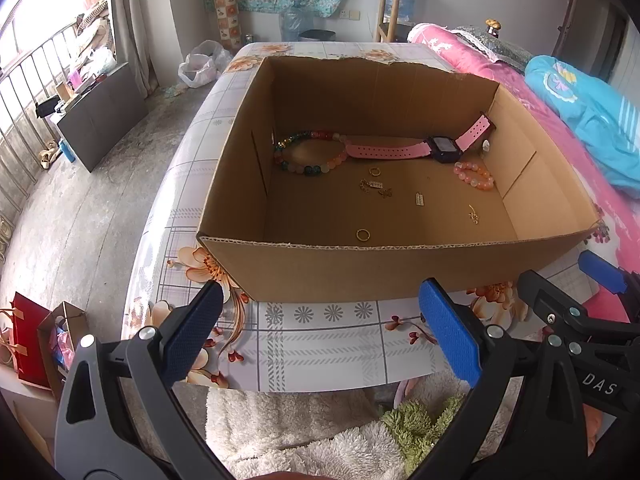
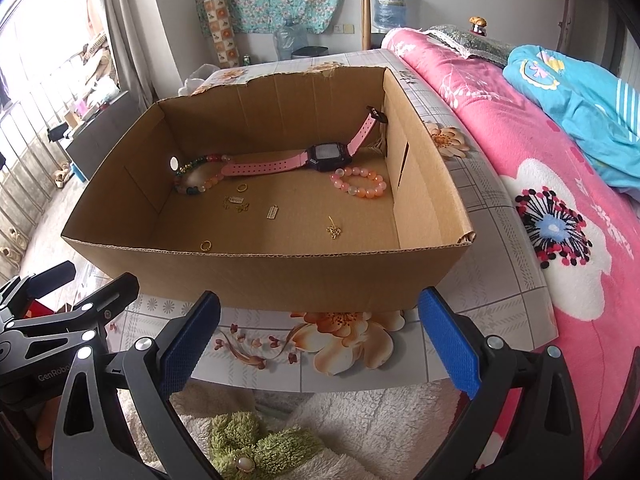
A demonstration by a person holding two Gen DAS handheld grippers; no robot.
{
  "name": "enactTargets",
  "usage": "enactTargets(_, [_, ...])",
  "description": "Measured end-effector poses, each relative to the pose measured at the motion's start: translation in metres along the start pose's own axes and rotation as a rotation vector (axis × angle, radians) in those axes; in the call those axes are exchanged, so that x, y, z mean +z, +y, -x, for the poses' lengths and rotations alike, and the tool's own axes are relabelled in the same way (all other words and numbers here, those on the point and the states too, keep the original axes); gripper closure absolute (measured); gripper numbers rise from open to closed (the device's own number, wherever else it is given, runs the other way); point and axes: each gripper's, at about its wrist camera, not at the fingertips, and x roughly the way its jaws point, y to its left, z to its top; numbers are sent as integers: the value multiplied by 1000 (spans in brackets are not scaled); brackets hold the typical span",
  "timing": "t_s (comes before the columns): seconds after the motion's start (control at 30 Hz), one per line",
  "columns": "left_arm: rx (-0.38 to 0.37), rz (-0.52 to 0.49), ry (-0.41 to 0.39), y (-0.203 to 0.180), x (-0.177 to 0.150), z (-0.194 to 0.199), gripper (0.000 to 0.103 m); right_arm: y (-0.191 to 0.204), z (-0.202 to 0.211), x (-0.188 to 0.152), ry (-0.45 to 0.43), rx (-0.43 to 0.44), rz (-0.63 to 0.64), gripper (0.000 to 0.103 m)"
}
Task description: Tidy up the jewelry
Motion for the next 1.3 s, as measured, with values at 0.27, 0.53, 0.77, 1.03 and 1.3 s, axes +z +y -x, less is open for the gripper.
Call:
enactTargets(0.27, [-4, 3, 6, 1, -1, -1, 8, 1, 0, 0, 3, 0, 1, 7])
enactTargets(0.53, [-4, 3, 7, 1, -1, 0, 8, 2, 0, 0, 2, -1, 4, 7])
enactTargets(0.77, [-4, 4, 6, 1, -1, 0, 8, 1, 0, 0, 4, -1, 6, 6])
enactTargets(1.03, [-4, 6, 14, 3, -2, -2, 8, 1, 0, 0, 8, -1, 7, 7])
enactTargets(1.3, [-5, 2, 20, 1, -2, -4, 8, 0, -2, -1, 15, -1, 2, 6])
